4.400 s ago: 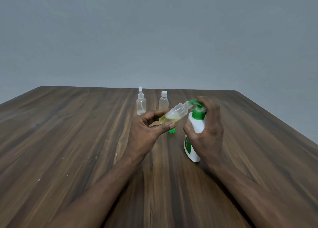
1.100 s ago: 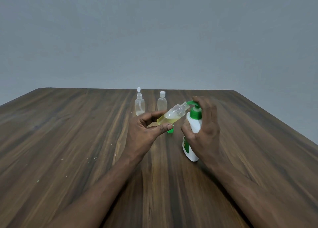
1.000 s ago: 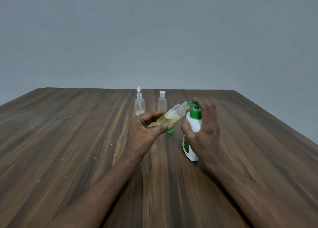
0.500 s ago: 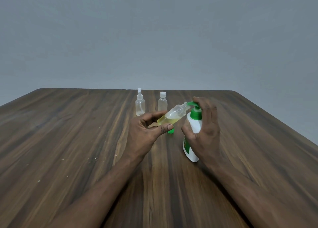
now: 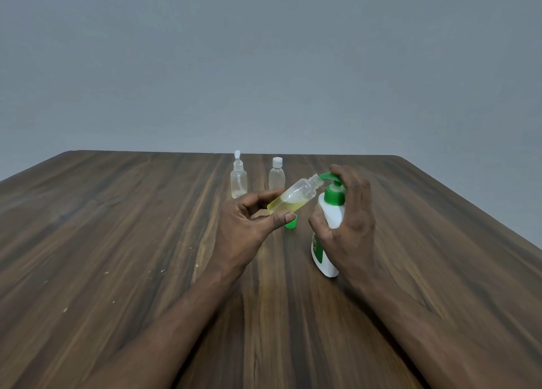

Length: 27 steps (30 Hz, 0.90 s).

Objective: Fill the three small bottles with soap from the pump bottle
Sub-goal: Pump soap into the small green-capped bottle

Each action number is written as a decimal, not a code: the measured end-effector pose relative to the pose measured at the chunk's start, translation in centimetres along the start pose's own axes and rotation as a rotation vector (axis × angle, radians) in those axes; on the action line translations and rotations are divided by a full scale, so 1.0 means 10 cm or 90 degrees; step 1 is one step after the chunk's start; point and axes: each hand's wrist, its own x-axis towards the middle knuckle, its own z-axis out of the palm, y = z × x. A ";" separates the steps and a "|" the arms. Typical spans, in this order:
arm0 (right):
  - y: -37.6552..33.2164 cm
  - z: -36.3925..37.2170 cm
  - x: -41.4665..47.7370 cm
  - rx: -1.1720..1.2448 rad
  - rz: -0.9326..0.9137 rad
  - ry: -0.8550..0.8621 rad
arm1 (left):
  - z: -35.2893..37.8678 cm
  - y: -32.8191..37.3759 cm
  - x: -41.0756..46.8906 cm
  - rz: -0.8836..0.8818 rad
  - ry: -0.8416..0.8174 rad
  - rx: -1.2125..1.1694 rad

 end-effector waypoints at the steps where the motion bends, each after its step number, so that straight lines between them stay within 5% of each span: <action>1: 0.00 0.00 0.00 0.000 0.000 -0.001 | 0.00 0.00 0.00 -0.001 0.001 -0.003; 27: 0.00 0.01 0.00 0.015 0.004 0.002 | -0.01 0.00 0.00 0.002 0.002 0.009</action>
